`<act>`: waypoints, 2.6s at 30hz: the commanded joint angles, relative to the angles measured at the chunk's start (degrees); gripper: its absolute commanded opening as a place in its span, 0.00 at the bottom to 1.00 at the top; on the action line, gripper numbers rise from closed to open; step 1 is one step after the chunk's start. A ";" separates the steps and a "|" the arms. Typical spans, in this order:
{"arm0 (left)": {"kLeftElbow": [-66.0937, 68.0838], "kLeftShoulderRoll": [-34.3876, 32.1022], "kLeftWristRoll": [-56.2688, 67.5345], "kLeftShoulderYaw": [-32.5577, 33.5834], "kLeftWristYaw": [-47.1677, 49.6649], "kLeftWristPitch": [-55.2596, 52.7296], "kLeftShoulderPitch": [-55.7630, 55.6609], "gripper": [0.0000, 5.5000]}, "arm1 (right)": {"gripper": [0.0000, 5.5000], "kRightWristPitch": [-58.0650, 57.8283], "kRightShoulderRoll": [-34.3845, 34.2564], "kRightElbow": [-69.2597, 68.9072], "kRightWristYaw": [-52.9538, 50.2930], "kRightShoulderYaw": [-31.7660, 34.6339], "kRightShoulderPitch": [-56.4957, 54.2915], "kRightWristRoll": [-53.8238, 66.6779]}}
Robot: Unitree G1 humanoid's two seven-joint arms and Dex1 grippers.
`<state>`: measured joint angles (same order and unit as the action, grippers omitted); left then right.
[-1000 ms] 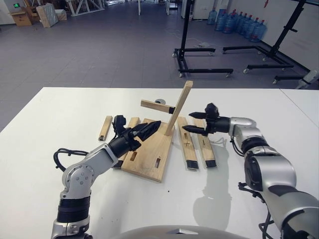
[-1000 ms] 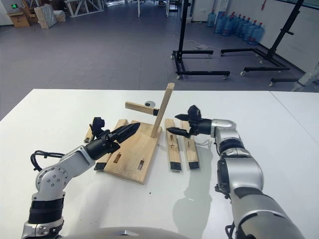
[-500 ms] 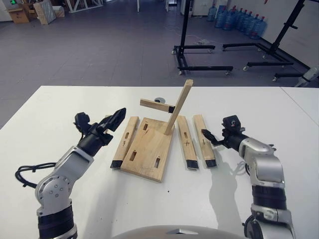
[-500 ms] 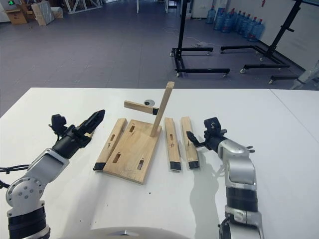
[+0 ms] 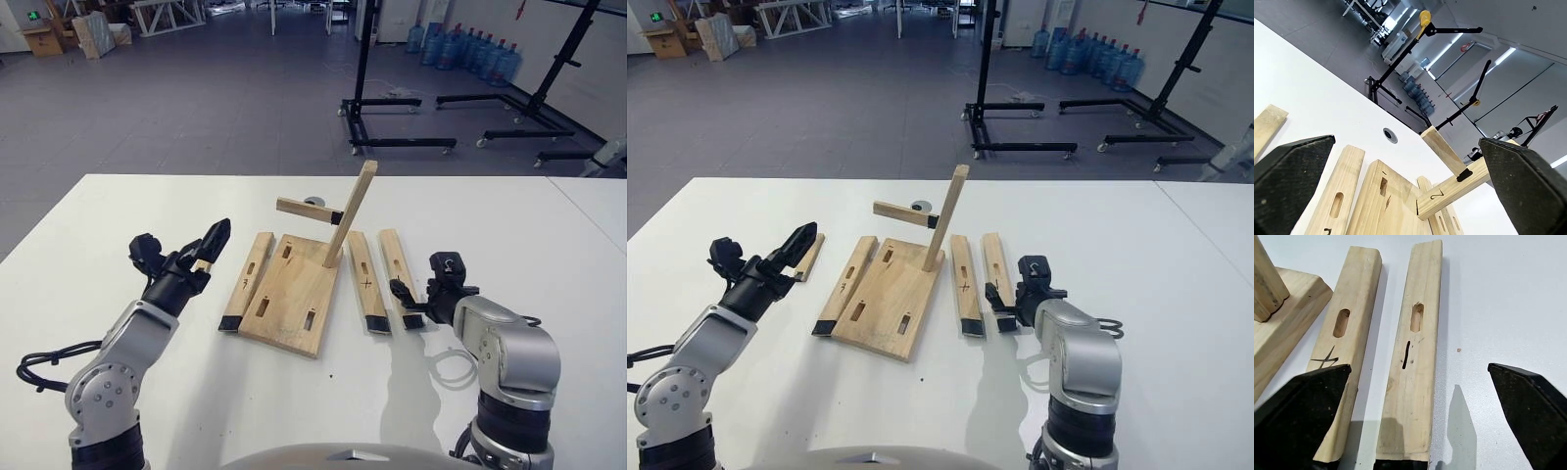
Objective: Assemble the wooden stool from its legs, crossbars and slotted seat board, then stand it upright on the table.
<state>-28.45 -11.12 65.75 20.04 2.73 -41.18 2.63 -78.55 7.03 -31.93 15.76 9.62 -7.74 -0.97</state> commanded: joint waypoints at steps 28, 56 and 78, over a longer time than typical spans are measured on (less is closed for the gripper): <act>3.87 -2.43 -1.78 -2.65 -2.39 1.40 -4.69 0.98 | 0.36 15.62 2.83 17.10 -6.78 7.02 -6.30 5.72; 13.10 -7.45 26.80 -8.79 -20.54 -6.52 -29.49 0.98 | 0.36 19.68 15.12 14.74 34.20 -2.04 -18.40 58.44; 14.37 -8.55 33.26 -10.80 -15.89 -8.22 -30.41 0.59 | 0.36 20.02 14.39 15.90 30.21 -4.15 -19.08 62.86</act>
<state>-13.48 -19.03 99.88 10.15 -13.02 -48.41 -27.77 -58.67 21.54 -16.17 46.65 5.57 -26.26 61.42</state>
